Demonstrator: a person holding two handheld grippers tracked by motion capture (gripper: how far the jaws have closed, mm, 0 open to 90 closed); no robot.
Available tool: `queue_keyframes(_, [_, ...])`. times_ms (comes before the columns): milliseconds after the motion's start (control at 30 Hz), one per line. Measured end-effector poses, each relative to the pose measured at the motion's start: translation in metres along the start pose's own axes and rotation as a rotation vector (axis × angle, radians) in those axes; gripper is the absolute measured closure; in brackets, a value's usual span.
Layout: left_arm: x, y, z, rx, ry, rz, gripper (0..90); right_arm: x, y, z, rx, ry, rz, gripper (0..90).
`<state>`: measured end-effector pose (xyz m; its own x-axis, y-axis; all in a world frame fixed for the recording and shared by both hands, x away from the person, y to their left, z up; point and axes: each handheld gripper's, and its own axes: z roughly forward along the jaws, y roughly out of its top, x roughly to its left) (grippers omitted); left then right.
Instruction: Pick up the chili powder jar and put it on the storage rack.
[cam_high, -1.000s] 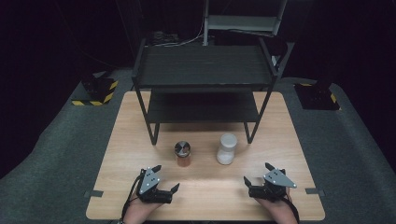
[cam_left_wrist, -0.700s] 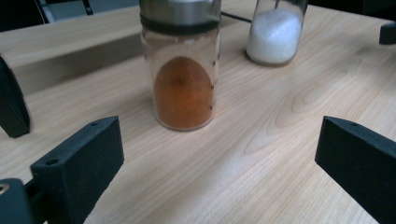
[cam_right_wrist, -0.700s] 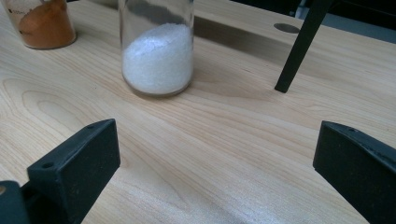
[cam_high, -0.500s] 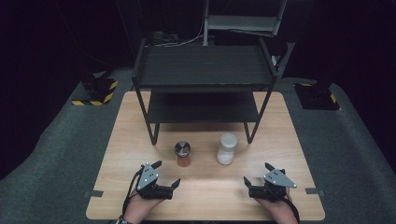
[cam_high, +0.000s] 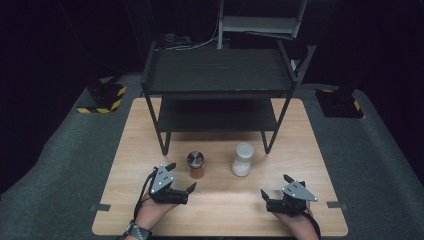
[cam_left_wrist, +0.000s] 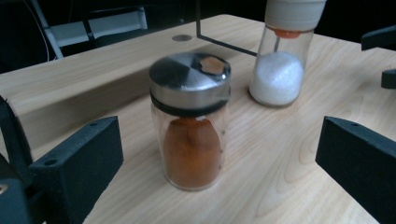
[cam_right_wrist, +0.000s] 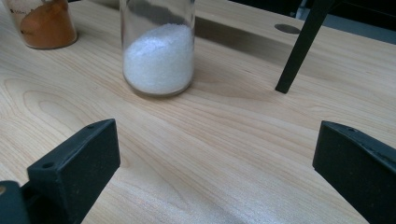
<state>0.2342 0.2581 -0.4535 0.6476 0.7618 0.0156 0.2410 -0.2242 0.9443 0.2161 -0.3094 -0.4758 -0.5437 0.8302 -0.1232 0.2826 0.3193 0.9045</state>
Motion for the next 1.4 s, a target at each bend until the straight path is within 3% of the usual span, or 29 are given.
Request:
queue_keyframes(633, [0.01, 0.007, 0.034, -0.037, -0.014, -0.009, 1.6, -0.001, -0.001, 0.0, -0.003, 0.002, 0.003, 0.0])
queue_keyframes(833, [0.012, 0.007, 0.044, -0.028, -0.012, -0.016, 3.4, -0.001, -0.001, 0.0, -0.004, 0.003, 0.002, 0.0])
queue_keyframes(1400, [0.025, -0.007, 0.058, -0.059, -0.042, -0.055, 25.4, -0.001, -0.001, 0.0, -0.006, 0.007, -0.001, 0.0])
